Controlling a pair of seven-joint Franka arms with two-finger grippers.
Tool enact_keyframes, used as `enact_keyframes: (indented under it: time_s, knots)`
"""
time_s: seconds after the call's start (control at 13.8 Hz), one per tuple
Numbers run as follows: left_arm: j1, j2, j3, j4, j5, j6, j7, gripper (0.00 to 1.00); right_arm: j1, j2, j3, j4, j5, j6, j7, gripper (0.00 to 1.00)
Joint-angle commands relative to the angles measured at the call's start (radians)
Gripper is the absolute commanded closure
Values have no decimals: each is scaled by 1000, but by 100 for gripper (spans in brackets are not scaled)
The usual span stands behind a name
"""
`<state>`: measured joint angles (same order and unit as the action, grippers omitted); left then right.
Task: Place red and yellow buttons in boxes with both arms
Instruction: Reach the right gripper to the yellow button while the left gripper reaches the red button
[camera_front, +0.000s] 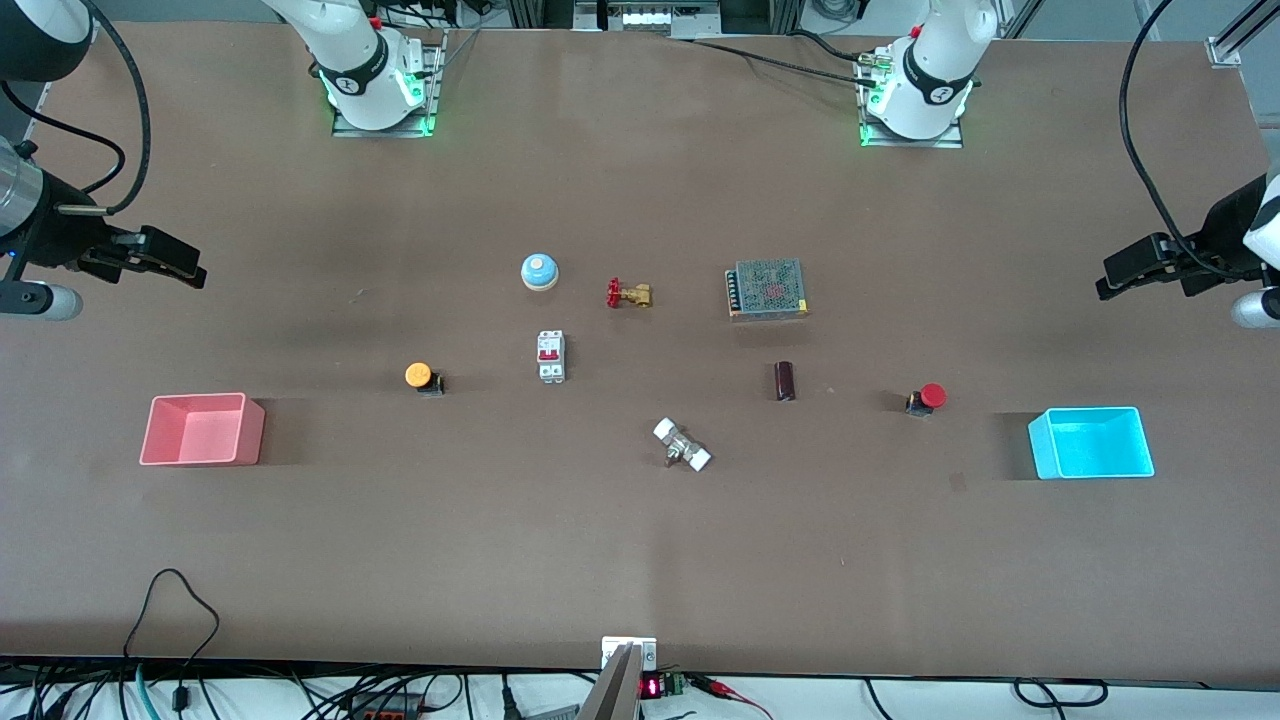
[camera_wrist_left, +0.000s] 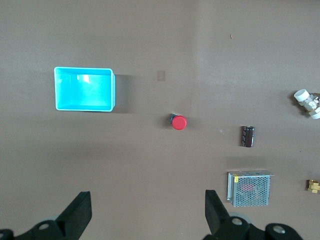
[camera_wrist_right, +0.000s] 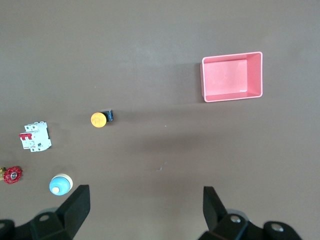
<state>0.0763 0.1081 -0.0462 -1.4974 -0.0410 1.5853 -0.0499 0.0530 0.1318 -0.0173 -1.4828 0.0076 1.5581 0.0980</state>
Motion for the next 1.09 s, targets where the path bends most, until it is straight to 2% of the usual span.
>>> enact_keyframes:
  time_s: [0.0, 0.36, 0.51, 0.65, 0.87, 1.02]
  knots:
    - [3, -21, -1, -10, 9, -10, 12, 0, -7, -4, 3, 3, 2, 2, -9, 0]
    - [-7, 21, -4, -10, 9, -19, -1, 0, -5, -4, 3, 3, 3, 0, -8, 0]
    - [-21, 63, -3, -9, 10, -21, 2, 0, -7, -4, 3, 3, 3, 2, -6, 0]
    - [-23, 151, -3, -1, 10, -10, 7, 0, -2, -1, 5, 3, 5, 2, -6, 0]
    - [-15, 269, -1, -1, 1, -7, 13, 0, 49, 83, 16, -1, 8, -9, -6, 0]
    - [-12, 330, 0, -6, -8, 71, 15, 0, 88, 144, 16, -8, 11, 26, -6, 0]
